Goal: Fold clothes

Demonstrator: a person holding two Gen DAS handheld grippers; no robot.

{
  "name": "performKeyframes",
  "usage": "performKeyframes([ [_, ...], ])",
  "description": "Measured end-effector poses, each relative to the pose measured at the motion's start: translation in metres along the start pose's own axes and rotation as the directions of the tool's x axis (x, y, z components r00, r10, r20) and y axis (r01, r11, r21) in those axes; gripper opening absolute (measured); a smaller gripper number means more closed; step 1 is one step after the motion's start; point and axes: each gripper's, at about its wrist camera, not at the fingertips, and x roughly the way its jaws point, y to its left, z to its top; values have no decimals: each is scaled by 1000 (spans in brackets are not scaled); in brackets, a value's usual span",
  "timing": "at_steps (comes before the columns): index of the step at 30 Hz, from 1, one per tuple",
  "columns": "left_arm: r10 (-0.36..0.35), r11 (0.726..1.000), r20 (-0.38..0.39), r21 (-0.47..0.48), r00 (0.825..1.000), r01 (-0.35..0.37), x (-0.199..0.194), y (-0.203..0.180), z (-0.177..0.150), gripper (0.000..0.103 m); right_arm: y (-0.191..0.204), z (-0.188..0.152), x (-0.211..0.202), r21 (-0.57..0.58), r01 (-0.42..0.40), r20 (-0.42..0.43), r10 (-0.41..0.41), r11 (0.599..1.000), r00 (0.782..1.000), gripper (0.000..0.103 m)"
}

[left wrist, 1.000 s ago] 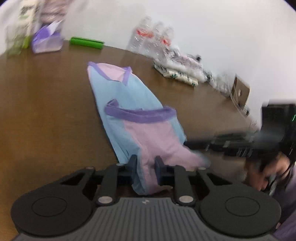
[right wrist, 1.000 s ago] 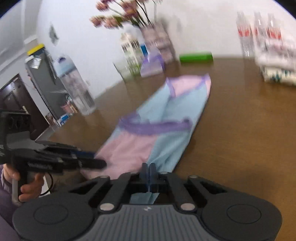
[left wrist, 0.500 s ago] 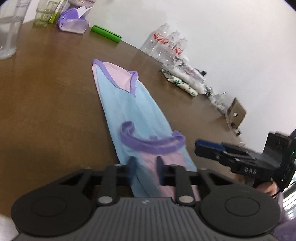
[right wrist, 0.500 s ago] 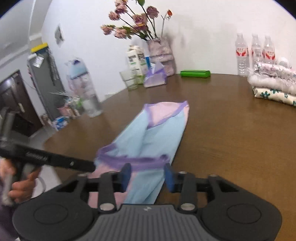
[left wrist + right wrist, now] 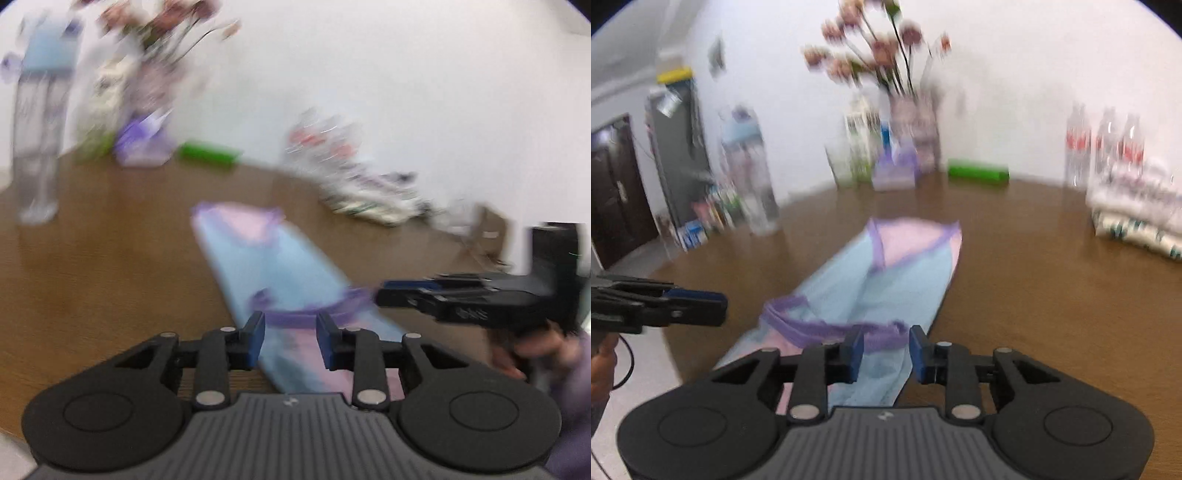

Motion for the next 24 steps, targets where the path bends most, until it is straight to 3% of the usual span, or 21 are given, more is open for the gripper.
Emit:
performKeyframes([
  [2, -55, 992, -14, 115, 998, 56, -11, -20, -7, 30, 3, -5, -17, -31, -77, 12, 77, 997, 997, 25],
  [4, -73, 978, -74, 191, 995, 86, -2, -35, -20, 26, 12, -16, -14, -54, -156, -56, 153, 986, 987, 16],
  [6, -28, 972, -156, 225, 987, 64, 12, -38, -35, 22, 13, -27, -7, -54, -133, -99, 127, 990, 987, 16],
  [10, -40, 984, -137, 166, 990, 63, 4, -26, -38, 23, -4, -37, -22, -7, -42, -100, 41, 999, 994, 25],
  [12, -29, 985, -126, 163, 992, 50, -2, -23, -36, 30, -5, -36, -35, -37, -39, -68, 37, 999, 997, 25],
  [15, -56, 976, -76, 205, 996, 71, -16, -26, -31, 47, 9, -30, -53, -126, -172, 3, 173, 977, 985, 26],
  [18, -84, 945, -93, 308, 992, 109, -25, -35, -32, 53, 35, -33, -46, -307, -247, -37, 248, 919, 968, 37],
  [20, -38, 888, -106, 453, 994, 83, -20, -51, -39, 62, 55, -38, -35, -459, -263, -100, 244, 849, 965, 38],
  [22, -30, 844, -117, 528, 993, 88, -15, -54, -44, 63, 72, -41, -24, -598, -279, -170, 221, 752, 960, 38],
  [24, -22, 795, -126, 600, 992, 94, -11, -58, -49, 63, 81, -39, -11, -667, -284, -200, 201, 689, 959, 36],
])
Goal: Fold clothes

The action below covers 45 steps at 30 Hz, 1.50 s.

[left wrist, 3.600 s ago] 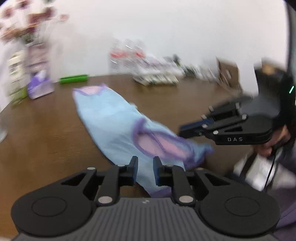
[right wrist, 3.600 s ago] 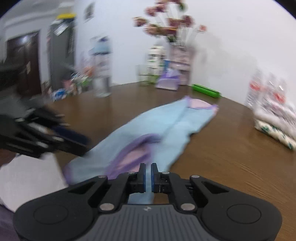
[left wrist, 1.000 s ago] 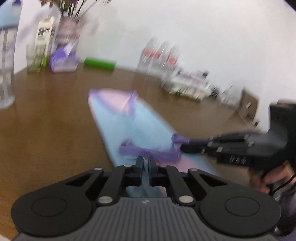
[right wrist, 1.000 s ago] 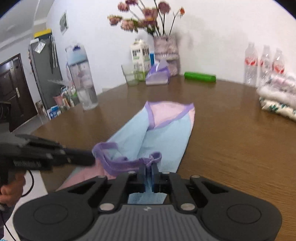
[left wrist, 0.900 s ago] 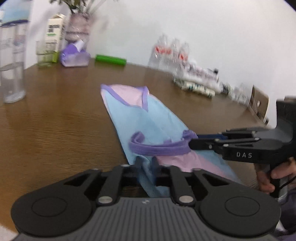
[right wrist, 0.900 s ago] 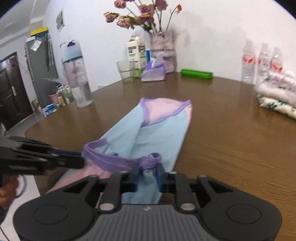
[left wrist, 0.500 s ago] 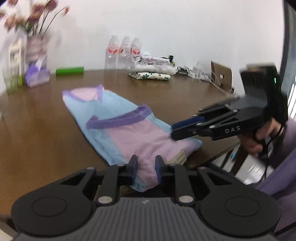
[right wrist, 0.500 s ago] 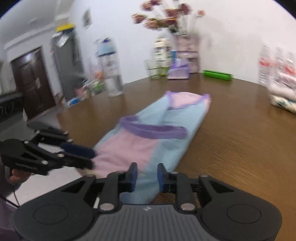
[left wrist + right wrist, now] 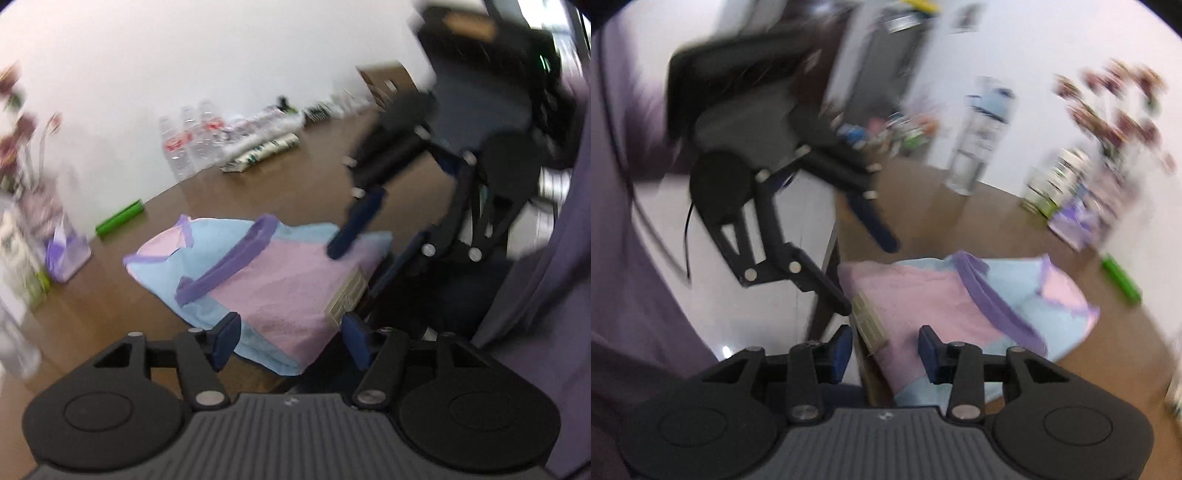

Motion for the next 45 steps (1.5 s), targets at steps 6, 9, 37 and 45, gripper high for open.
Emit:
performKeyframes([
  [6, 10, 966, -38, 259, 999, 0, 15, -16, -4, 63, -26, 2, 9, 99, -126, -27, 129, 987, 991, 10],
  [9, -21, 953, -46, 300, 999, 34, 17, -13, -2, 60, -38, 0, -1, 206, -200, 33, 197, 958, 980, 8],
  [37, -281, 879, 31, -392, 959, 270, 69, 171, 39, 39, -176, -33, 6, 626, -271, 229, 160, 732, 960, 15],
  [45, -241, 520, 46, -837, 969, 169, 114, 203, -14, 40, -194, -73, 48, 854, -255, 221, 126, 453, 967, 6],
])
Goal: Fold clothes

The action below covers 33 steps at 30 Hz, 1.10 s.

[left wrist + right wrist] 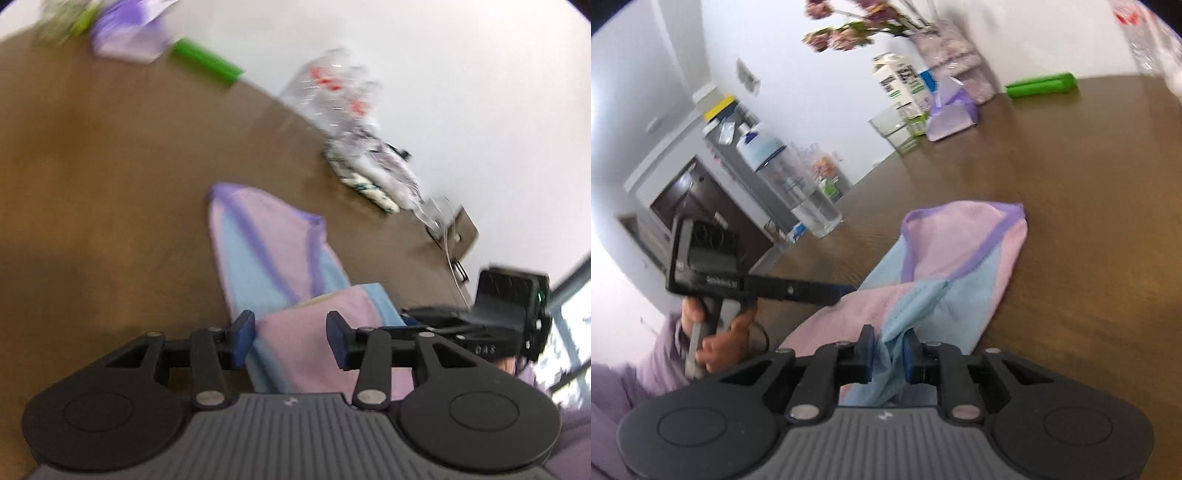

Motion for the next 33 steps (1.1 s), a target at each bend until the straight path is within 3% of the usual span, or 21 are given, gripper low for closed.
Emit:
performKeyframes([
  [1, -15, 1000, 20, -9, 1000, 15, -3, 0, 0, 37, -1, -2, 0, 35, -4, -12, 4, 999, 1000, 3],
  [2, -28, 999, 40, -17, 999, 28, -6, 0, 0, 26, 0, -3, -1, 63, -13, -18, 14, 998, 1000, 3],
  [4, -19, 1000, 82, 2, 996, 19, -9, -12, -4, 25, 4, -5, -5, 93, -21, -14, 23, 995, 1000, 3],
  [8, 91, 983, 178, 140, 980, -117, -15, -50, -27, 26, 13, -8, 4, 82, 135, -36, -132, 988, 991, 10],
  [9, 116, 973, 204, 172, 972, -152, -16, -60, -33, 28, 17, -10, 2, 73, 142, -26, -141, 987, 990, 17],
  [12, 183, 930, 286, 260, 940, -260, -20, -88, -51, 34, 36, -18, -22, 19, 241, 53, -242, 970, 969, 42],
  [13, 203, 911, 315, 286, 927, -296, -21, -97, -57, 42, 44, -23, -31, 2, 280, 87, -279, 960, 956, 48],
  [15, 240, 867, 366, 335, 899, -368, -22, -116, -69, 44, 58, -38, -42, 6, 315, 133, -313, 949, 940, 49],
  [17, 302, 816, 352, 384, 886, -431, 4, -125, -85, 44, 69, -56, -41, 47, 284, 177, -288, 958, 941, 52],
  [18, 331, 792, 346, 405, 878, -458, 15, -129, -93, 44, 74, -64, -39, 55, 267, 197, -273, 962, 942, 60],
  [19, 350, 783, 336, 407, 874, -470, 21, -128, -99, 43, 78, -69, -36, 51, 257, 215, -262, 965, 941, 64],
  [23, 393, 771, 350, 379, 850, -512, 22, -125, -110, 42, 86, -79, -27, 45, 288, 235, -290, 957, 928, 58],
  [24, 397, 768, 351, 379, 848, -517, 22, -124, -112, 42, 81, -80, -24, 72, 263, 231, -273, 962, 934, 44],
  [25, 395, 768, 350, 381, 849, -515, 19, -123, -115, 42, 75, -80, -21, 98, 238, 227, -255, 966, 940, 16],
  [26, 394, 767, 350, 384, 850, -514, 17, -123, -117, 42, 70, -80, -20, 125, 204, 225, -229, 971, 947, 4],
  [29, 388, 767, 386, 367, 837, -526, 8, -125, -119, 45, 58, -79, -22, 201, 91, 228, -137, 975, 964, 5],
  [32, 387, 767, 422, 347, 820, -540, -1, -126, -121, 47, 63, -79, -26, 179, 172, 225, -210, 969, 952, 21],
  [33, 388, 764, 431, 343, 814, -546, -3, -125, -121, 47, 65, -79, -28, 169, 180, 219, -215, 969, 952, 32],
])
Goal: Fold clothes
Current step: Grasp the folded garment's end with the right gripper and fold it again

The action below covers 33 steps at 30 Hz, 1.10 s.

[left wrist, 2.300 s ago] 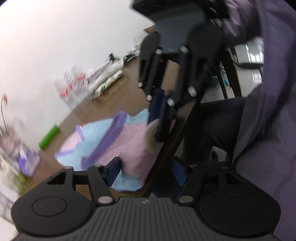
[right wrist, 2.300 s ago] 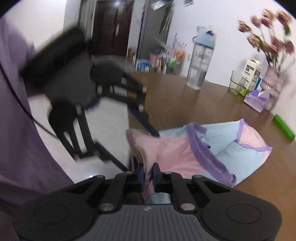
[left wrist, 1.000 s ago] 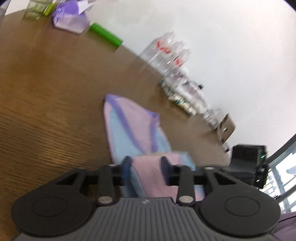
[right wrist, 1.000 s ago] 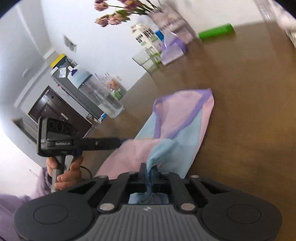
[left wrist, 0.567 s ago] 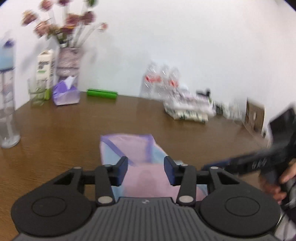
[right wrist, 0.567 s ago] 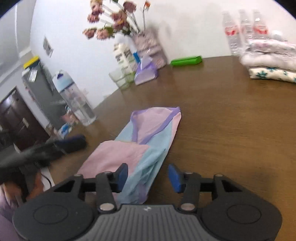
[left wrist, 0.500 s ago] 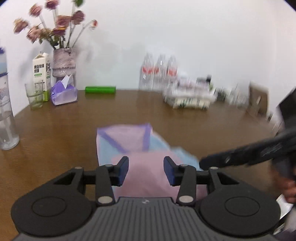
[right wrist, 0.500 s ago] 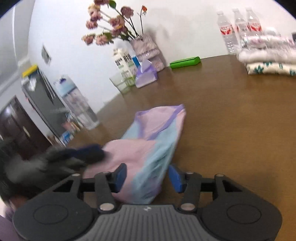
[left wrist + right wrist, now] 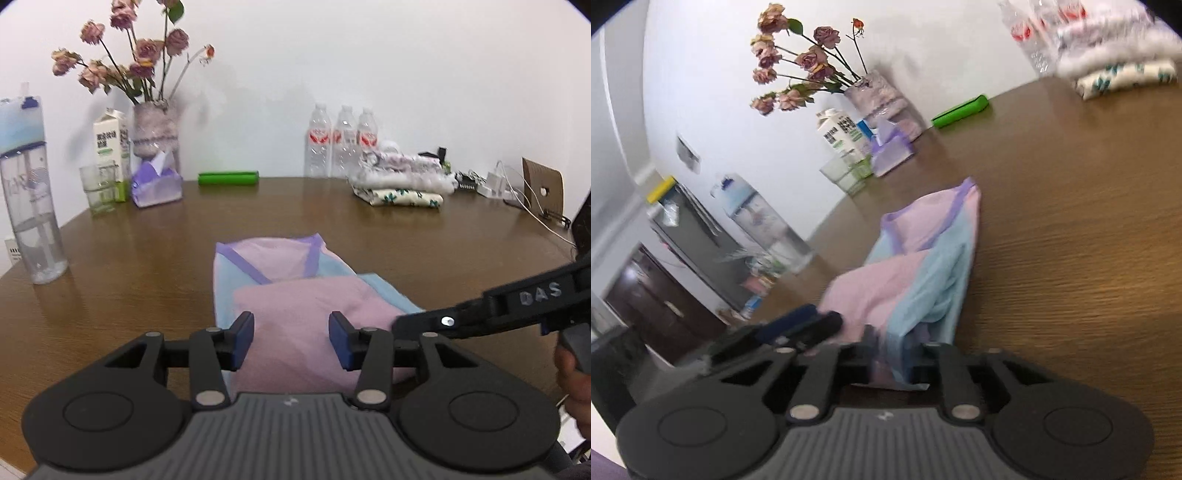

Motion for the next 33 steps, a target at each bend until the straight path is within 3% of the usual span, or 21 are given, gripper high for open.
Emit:
performKeyframes([
  [3, 3, 1000, -12, 11, 1000, -3, 4, 0, 1, 48, -2, 3, -1, -5, -17, 7, 17, 1000, 1000, 32],
  [5, 15, 999, -45, 37, 999, -13, 9, -4, -1, 47, -10, 4, 5, 24, -30, -16, 31, 999, 999, 8],
  [6, 23, 999, -55, 49, 998, -20, 11, -6, -3, 47, -16, 4, 8, 45, -38, -34, 39, 998, 999, 6],
  [10, 15, 999, -67, 38, 998, -12, 8, -5, -4, 48, -19, 9, 5, 28, -23, -48, 24, 999, 999, 14],
  [13, 17, 1000, -26, 11, 1000, -17, 0, -1, 4, 48, -12, 17, -3, -43, 14, 23, -13, 999, 1000, 17],
  [16, 12, 999, 22, 44, 1000, -13, 0, -7, 13, 48, -5, 26, -12, -110, 55, 96, -44, 992, 994, 16],
  [20, 32, 995, -61, 100, 998, -25, 22, -23, 11, 45, 0, 27, 13, -153, 29, 18, -26, 988, 999, 12],
  [22, 37, 995, -110, 95, 993, -27, 32, -24, 7, 45, 2, 22, 23, -186, 94, -6, -97, 978, 995, 8],
  [26, -15, 1000, -104, 8, 994, 16, 30, 4, 22, 57, 14, 26, 11, -256, 115, 27, -112, 960, 993, 14],
  [29, -51, 997, -94, -57, 994, 46, 30, 29, 40, 56, 18, 47, 15, -304, 134, 35, -129, 943, 991, 15],
  [32, -42, 996, -142, -90, 989, 29, 68, 69, 78, 52, 9, 88, 39, -304, 201, 24, -203, 931, 979, 21],
  [33, -72, 992, -184, -115, 980, 52, 91, 79, 88, 51, 3, 105, 51, -298, 219, 10, -227, 929, 974, 28],
])
